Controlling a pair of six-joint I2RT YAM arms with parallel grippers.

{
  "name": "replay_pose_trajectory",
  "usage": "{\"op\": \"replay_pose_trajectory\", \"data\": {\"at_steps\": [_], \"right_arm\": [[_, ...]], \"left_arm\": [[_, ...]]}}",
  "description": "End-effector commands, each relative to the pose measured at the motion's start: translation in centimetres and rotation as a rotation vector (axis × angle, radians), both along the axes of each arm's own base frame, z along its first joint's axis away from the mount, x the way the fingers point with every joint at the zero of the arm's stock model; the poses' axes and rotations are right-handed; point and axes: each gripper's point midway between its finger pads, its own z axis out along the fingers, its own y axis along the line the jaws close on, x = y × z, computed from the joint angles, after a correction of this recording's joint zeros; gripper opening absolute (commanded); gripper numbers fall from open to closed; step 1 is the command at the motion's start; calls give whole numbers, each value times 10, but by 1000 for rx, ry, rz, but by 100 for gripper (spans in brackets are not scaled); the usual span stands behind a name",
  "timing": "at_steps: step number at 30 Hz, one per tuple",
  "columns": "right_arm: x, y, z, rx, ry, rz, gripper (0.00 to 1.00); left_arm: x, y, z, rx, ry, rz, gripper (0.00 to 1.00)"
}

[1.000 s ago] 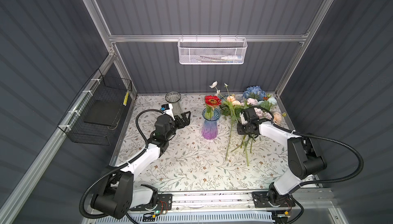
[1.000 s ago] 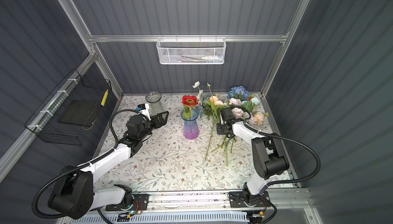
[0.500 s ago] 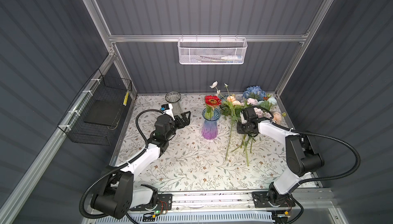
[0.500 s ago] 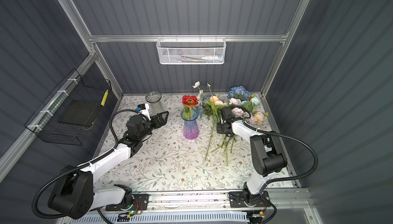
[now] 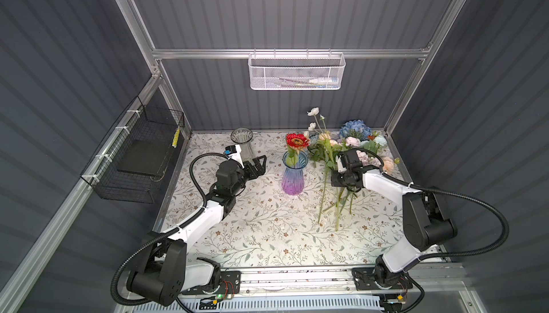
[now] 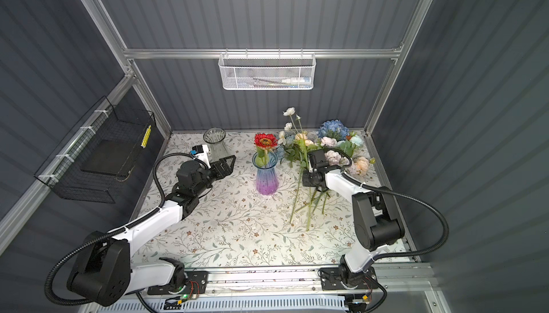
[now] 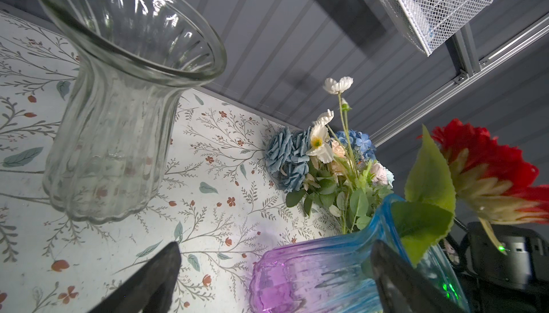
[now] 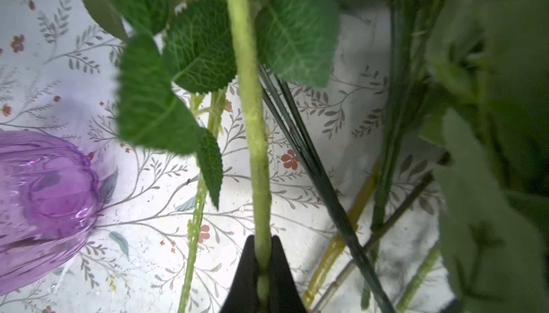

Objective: Arrange the flowers into the vase
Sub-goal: 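Grasp a white poppy stem with the right gripper and lift it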

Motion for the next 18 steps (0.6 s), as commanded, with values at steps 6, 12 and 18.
{"op": "replay_pose_trajectory", "data": {"at_steps": [6,12,18], "right_arm": [[-8,-5,64,54,-220,7,0],[-17,-14,109,117,-343,-33,0],[-31,-20,158,165,-479,-43,0]], "left_arm": [[6,-3,12,-16,-29,2,99],[6,5,13,-28,-56,44,99],[4,5,15,-22,-61,42,99]]}}
